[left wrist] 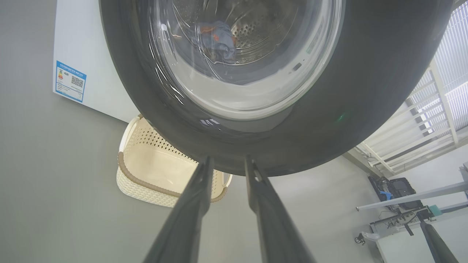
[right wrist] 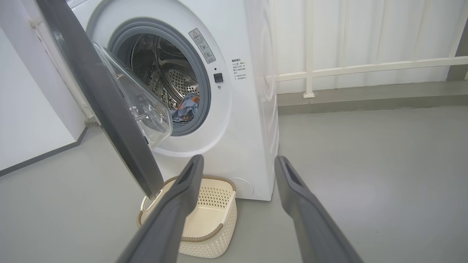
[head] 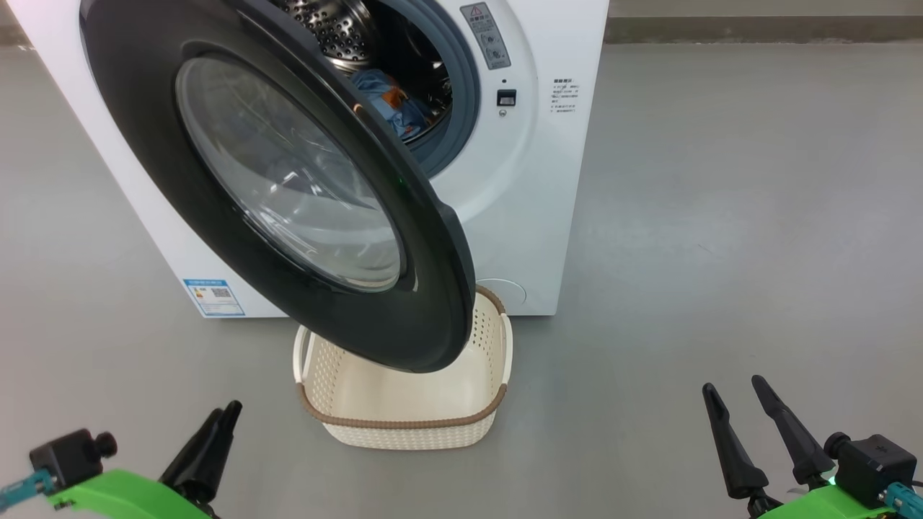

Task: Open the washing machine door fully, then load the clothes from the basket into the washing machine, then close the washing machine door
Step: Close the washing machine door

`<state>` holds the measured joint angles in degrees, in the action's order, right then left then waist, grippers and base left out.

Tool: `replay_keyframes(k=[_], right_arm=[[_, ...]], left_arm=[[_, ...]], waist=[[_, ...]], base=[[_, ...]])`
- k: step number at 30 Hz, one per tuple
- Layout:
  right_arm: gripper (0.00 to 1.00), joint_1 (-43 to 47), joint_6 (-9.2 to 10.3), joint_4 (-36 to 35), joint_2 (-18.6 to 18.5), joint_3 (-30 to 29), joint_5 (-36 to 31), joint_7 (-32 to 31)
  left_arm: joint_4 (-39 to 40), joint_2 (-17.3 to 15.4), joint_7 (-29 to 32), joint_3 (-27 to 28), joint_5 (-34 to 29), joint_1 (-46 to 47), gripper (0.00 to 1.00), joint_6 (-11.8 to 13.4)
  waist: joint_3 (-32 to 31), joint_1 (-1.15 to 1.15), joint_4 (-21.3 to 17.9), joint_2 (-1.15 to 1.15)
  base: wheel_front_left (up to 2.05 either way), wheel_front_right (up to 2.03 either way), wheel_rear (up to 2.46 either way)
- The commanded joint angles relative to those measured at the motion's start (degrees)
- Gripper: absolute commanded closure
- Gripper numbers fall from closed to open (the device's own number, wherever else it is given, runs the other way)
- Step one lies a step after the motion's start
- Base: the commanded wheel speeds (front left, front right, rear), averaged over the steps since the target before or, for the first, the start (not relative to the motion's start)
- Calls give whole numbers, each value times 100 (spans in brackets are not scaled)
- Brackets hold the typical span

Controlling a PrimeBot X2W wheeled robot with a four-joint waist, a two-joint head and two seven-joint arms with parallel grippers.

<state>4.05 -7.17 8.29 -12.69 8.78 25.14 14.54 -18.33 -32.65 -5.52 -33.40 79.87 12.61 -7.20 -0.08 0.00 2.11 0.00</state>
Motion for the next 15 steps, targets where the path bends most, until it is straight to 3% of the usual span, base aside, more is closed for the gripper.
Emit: replay_keyframes(k=[1,2,8,11,15], right_arm=[[0,-52,-32,-131,-136,64,20,46],[0,-49,-32,-130,-137,60,21,46],[0,-29,-32,-119,-153,27,32,46],[0,-20,-32,-123,-152,1,33,46],[0,-32,-32,-121,-161,-19,32,46]], left_arm=[[-17,-198,-298,147,-142,120,7,-29],[-92,-225,-465,47,-296,111,0,-29],[-562,-146,-933,-67,-1037,105,0,-29],[-639,-40,-942,196,-1434,121,0,-29],[-611,279,-945,951,-2359,-53,0,-29]], waist=[[-3,0,6,0],[-3,0,10,0],[-14,0,22,0],[-10,0,38,0],[-9,0,49,0]], base=[[0,0,0],[0,0,0],[0,0,0],[0,0,0],[0,0,0]])
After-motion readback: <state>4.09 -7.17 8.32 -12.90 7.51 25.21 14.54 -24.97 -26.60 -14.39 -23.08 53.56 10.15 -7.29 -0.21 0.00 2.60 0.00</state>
